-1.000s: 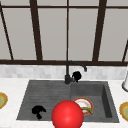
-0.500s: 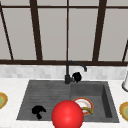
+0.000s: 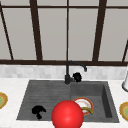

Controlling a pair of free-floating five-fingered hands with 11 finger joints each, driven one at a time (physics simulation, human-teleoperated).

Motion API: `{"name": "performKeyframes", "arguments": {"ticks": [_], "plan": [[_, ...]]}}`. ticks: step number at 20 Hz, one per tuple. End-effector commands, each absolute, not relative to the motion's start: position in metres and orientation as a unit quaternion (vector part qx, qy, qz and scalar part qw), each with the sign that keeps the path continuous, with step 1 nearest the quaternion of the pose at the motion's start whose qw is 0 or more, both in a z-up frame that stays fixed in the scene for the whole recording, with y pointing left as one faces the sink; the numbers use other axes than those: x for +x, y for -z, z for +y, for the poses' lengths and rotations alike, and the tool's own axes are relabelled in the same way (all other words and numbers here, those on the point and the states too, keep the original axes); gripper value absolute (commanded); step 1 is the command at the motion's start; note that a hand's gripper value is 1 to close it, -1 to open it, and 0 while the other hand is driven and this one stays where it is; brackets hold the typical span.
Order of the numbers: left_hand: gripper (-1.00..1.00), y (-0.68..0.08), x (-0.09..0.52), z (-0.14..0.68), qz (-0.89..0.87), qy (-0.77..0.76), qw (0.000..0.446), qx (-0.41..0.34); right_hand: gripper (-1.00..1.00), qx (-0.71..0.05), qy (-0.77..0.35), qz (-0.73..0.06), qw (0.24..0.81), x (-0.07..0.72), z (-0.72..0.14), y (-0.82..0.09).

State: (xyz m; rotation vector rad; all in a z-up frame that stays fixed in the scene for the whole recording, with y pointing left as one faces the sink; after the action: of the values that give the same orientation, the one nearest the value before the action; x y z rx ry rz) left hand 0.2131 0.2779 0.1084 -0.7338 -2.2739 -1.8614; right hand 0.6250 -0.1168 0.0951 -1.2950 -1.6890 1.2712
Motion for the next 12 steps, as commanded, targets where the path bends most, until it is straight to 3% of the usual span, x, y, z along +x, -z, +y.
{"name": "performKeyframes", "arguments": {"ticks": [1, 12], "plan": [[0.0, -0.1084, 0.2131, 0.2779, -0.75, 0.614, 0.056, -0.242, 1.0, -0.505, -0.447, -0.66, 0.332, 0.6151, -0.132, -0.0716], [0.0, -0.1084, 0.2131, 0.2779, -0.75, 0.614, 0.056, -0.242, 1.0, -0.499, -0.436, -0.66, 0.354, 0.6191, -0.1278, -0.0703]]}}
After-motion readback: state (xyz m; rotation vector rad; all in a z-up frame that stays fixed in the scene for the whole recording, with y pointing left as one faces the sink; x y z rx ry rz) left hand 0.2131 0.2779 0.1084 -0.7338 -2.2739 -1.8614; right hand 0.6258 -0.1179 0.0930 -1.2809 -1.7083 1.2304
